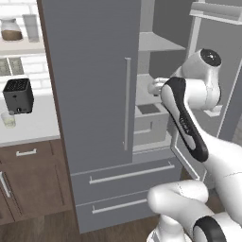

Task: Grab a lemon wedge from the fridge and one ice cube from the ice bowl, and put them in the glass of lemonade.

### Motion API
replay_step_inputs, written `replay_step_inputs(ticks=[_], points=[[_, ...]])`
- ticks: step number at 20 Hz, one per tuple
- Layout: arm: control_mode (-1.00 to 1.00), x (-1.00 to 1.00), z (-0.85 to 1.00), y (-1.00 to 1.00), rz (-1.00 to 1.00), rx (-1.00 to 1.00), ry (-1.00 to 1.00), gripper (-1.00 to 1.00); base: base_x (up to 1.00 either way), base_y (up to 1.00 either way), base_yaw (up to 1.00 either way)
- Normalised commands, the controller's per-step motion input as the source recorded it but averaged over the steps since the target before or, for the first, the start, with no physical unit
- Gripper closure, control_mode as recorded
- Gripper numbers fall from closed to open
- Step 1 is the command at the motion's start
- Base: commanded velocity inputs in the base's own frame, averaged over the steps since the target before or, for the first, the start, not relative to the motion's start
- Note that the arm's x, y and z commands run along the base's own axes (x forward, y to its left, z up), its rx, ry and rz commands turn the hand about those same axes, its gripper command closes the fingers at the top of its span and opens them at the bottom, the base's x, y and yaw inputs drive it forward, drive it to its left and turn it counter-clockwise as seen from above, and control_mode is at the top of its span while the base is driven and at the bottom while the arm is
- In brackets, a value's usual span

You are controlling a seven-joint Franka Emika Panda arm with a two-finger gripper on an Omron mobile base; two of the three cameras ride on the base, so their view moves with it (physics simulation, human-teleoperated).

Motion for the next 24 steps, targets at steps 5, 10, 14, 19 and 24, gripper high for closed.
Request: replay_step_inputs(ticks=[5,10,14,19,24], points=[[-1.0,-0.62,0.53,0.35,0.23,0.0,-0.18,-1.0,0.0,0.0,0.0],[-1.0,0.05,0.01,0.6,-0.01,-0.14,-0.13,-1.0,0.0,0.0,0.0],[-1.0,0.78,-0.14,0.48,-0.14,-0.19,0.05,-1.0,0.0,0.0,0.0],[-1.0,0.6,0.0,-0.03,-0.09,-0.03,0.19,-1.0,0.0,0.0,0.0],[-1.0,0.42,-0.15,-0.13,-0.03,0.0,0.17,-1.0,0.0,0.0,0.0]])
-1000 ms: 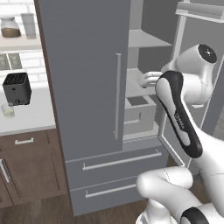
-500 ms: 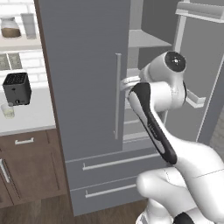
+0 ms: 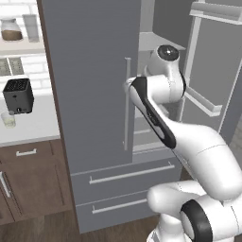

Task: Grab a lemon wedge from the fridge and one ice cube from the ice bowl, and put them in the glass of lemonade.

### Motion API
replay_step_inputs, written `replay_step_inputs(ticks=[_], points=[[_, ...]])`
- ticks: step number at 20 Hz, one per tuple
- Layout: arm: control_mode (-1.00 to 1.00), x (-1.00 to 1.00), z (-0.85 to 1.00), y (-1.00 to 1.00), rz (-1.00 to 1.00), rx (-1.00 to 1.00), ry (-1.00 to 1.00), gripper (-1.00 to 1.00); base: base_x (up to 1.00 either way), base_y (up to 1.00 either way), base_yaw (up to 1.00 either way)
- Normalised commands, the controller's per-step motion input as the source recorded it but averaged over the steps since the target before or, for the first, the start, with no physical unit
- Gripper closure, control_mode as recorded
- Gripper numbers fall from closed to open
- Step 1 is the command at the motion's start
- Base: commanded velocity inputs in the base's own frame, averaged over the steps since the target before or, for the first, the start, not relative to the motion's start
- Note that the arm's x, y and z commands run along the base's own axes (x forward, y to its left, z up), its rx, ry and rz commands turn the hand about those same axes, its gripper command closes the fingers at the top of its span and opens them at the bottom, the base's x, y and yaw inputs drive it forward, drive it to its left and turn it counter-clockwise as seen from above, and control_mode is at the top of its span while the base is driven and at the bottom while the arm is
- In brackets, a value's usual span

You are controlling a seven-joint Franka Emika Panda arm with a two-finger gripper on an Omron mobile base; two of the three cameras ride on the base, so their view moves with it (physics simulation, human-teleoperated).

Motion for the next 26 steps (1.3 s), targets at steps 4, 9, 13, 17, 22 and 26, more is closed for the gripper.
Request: replay_step_inputs(ticks=[4,9,13,17,22,26], points=[[-1.0,0.51,-0.4,0.0,0.0,0.0,0.11,-1.0,0.0,0.0,0.0],[-1.0,0.42,-0.58,0.09,0.02,0.08,-0.03,-1.0,0.0,0.0,0.0],[-1.0,0.49,-0.38,0.09,0.01,0.04,-0.06,-1.0,0.0,0.0,0.0],[-1.0,0.62,-0.24,0.01,0.0,0.0,-0.04,-1.0,0.0,0.0,0.0],[-1.0,0.53,-0.15,0.07,0.0,0.0,-0.02,-1.0,0.0,0.0,0.0],[-1.0,0.31,-0.03,0.23,0.0,0.0,0.0,-1.0,0.0,0.0,0.0]])
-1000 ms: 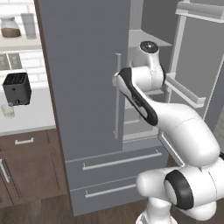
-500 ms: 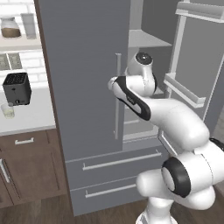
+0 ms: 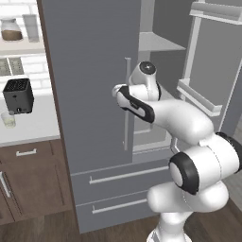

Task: Grab a lemon wedge from the fridge and one ice cube from the ice bowl, and put them in the glass of lemonade.

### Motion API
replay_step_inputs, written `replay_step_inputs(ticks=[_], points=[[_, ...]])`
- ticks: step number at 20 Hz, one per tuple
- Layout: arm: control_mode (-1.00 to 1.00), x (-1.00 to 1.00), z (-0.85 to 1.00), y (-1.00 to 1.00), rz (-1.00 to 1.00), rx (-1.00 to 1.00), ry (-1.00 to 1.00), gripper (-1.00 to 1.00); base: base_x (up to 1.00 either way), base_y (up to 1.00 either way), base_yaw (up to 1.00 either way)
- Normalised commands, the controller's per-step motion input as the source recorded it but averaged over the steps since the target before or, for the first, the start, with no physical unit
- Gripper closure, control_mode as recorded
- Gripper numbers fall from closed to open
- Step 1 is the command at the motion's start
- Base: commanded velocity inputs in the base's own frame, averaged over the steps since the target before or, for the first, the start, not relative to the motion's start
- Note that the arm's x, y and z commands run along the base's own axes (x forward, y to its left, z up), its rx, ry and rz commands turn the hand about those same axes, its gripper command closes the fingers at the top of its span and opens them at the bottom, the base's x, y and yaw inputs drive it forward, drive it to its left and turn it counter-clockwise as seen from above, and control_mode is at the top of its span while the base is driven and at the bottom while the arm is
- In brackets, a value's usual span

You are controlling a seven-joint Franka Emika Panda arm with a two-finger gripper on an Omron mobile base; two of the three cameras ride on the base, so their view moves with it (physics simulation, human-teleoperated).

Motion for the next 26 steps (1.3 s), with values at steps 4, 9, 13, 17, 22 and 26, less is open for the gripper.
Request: replay_step_inputs(ticks=[4,9,13,17,22,26], points=[[-1.0,0.33,-0.06,0.22,0.0,0.0,-0.01,-1.0,0.0,0.0,0.0],[-1.0,0.54,-0.28,0.01,0.0,0.0,-0.02,-1.0,0.0,0.0,0.0],[-1.0,0.33,-0.19,0.02,0.0,0.0,-0.02,-1.0,0.0,0.0,0.0],[-1.0,0.2,-0.01,0.03,0.0,0.0,0.0,1.0,0.0,0.0,0.0],[-1.0,0.19,-0.04,0.03,0.0,0.0,0.0,1.0,0.0,0.0,0.0],[-1.0,0.06,-0.02,0.31,0.0,0.0,-0.03,1.0,0.0,0.0,0.0]])
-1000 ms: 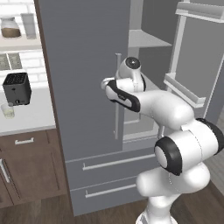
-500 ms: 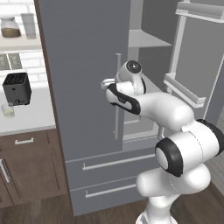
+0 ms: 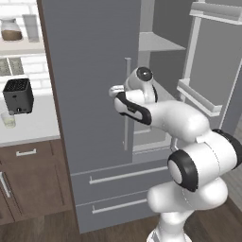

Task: Grab a lemon wedge from the fridge and one ice cube from the ice bowl, and put them in the glass of lemonade.

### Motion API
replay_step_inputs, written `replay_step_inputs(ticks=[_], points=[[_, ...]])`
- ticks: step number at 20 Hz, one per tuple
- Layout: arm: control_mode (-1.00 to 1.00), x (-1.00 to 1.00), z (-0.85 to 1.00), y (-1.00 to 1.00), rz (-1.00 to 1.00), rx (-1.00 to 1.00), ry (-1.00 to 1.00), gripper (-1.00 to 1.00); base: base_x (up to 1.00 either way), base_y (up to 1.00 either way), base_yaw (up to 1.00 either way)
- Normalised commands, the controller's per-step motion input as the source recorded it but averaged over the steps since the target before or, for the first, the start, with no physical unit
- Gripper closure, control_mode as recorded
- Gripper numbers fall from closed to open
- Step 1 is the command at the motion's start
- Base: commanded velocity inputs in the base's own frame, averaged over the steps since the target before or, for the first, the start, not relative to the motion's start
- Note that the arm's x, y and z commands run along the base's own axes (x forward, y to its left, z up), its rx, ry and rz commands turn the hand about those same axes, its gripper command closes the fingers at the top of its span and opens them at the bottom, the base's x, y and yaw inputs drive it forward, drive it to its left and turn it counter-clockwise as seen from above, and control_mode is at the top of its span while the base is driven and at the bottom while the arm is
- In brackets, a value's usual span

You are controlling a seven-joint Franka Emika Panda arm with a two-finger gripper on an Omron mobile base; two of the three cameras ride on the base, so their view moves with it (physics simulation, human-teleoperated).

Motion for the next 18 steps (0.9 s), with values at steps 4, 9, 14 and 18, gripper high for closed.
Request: replay_step_inputs(ticks=[4,9,14,18], points=[[-1.0,-0.19,0.18,0.89,0.0,0.0,-0.12,1.0,0.0,0.0,0.0],[-1.0,-0.47,0.41,1.0,0.02,0.0,-0.12,1.0,0.0,0.0,0.0],[-1.0,-0.81,0.57,0.99,0.09,0.0,-0.05,1.0,0.0,0.0,0.0],[-1.0,-1.0,0.75,1.0,0.19,0.0,0.0,1.0,0.0,0.0,0.0]])
